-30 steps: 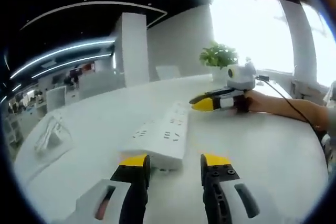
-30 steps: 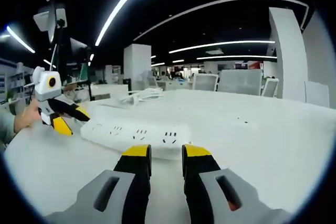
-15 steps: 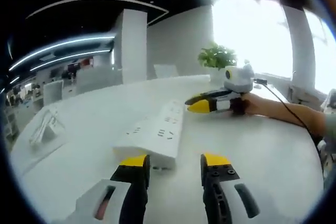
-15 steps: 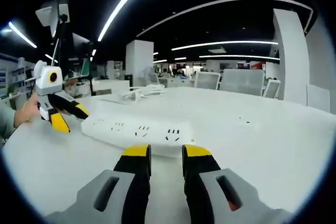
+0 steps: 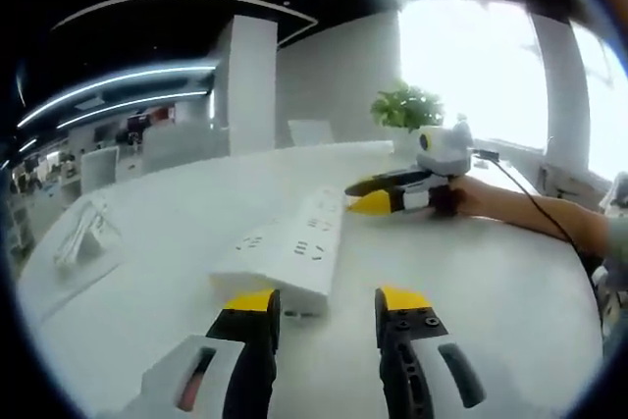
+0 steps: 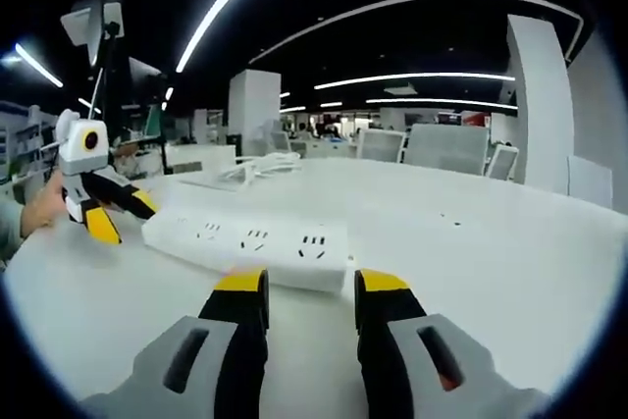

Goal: Straighten the power strip on the desk, plug the charger into it

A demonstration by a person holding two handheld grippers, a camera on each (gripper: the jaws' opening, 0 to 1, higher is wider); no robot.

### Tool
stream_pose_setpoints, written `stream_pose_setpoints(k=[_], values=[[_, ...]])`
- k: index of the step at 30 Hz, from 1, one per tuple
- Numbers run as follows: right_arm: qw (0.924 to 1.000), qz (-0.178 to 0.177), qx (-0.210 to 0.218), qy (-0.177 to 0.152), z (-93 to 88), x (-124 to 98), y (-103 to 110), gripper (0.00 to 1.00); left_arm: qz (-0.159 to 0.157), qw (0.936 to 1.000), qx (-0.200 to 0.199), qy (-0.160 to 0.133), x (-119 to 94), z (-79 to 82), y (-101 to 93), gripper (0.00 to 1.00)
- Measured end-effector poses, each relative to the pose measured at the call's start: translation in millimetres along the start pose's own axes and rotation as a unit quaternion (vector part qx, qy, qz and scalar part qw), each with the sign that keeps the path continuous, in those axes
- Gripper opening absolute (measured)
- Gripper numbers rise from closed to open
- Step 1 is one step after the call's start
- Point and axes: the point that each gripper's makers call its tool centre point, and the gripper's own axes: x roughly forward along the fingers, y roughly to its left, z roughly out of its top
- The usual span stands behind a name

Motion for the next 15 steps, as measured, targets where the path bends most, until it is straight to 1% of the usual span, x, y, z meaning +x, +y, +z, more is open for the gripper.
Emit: stream_pose_setpoints(k=[6, 11, 15], values=[[0.9999, 0.008, -0.009, 0.005, -1.9, 0.5, 5.3, 0.34, -0.001, 1.0, -0.002, 0.0, -0.1, 0.2, 0.4, 0.4], [0.9996, 0.017, -0.018, 0.011, -4.3, 0.4, 11.3, 0.37, -0.002, 1.0, -0.004, -0.001, -0.1, 0.2, -0.2, 0.4], [0.9997, 0.017, -0.014, 0.01, -4.2, -0.5, 12.5, 0.37, -0.002, 1.0, -0.003, -0.001, 0.0, 0.3, -0.2, 0.4]])
